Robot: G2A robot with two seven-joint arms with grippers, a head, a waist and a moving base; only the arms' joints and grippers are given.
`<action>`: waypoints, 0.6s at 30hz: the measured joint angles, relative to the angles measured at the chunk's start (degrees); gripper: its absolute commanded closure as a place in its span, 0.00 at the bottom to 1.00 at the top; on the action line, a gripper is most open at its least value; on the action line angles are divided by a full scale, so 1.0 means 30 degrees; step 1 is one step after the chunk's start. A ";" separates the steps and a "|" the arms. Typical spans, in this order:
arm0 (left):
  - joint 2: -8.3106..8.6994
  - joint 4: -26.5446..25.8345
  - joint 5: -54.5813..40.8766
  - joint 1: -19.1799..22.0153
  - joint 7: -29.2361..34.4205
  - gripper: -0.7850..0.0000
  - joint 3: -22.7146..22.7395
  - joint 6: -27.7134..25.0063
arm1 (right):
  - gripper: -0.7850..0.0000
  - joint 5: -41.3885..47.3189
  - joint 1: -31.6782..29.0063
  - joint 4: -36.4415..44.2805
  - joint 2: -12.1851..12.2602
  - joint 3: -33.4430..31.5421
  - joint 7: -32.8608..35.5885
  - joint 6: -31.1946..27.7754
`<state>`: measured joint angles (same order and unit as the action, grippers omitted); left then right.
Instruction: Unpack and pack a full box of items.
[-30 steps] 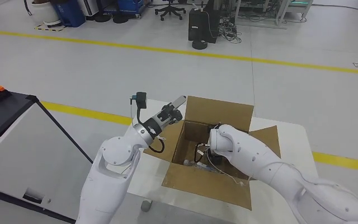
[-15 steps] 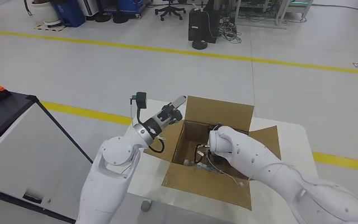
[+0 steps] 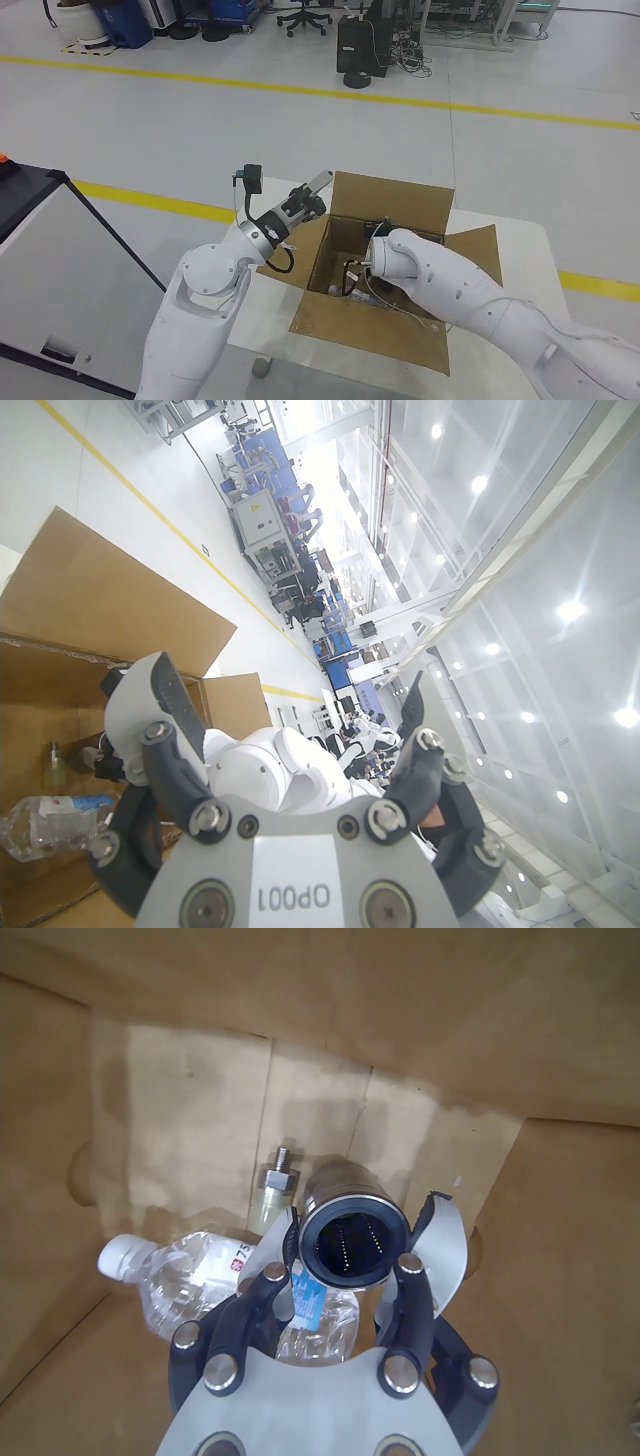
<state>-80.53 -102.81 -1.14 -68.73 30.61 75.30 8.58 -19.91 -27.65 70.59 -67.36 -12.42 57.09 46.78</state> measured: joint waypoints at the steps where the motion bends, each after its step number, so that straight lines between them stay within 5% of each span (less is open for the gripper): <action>1: 0.0000 0.0000 0.0000 0.0000 0.0000 0.00 0.0000 0.0000 | 1.00 -0.0029 -0.0112 0.0235 0.0134 -0.0150 -0.0010 -0.0028; 18: 0.0000 0.0000 0.0000 0.0000 0.0000 0.00 0.0000 0.0000 | 1.00 -0.1689 -0.2502 0.4458 0.2106 -0.2894 -0.1848 -0.0995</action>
<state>-80.53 -102.81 -1.14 -68.73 30.61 75.30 8.58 -24.97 -35.16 83.96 -61.04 -21.10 51.54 43.79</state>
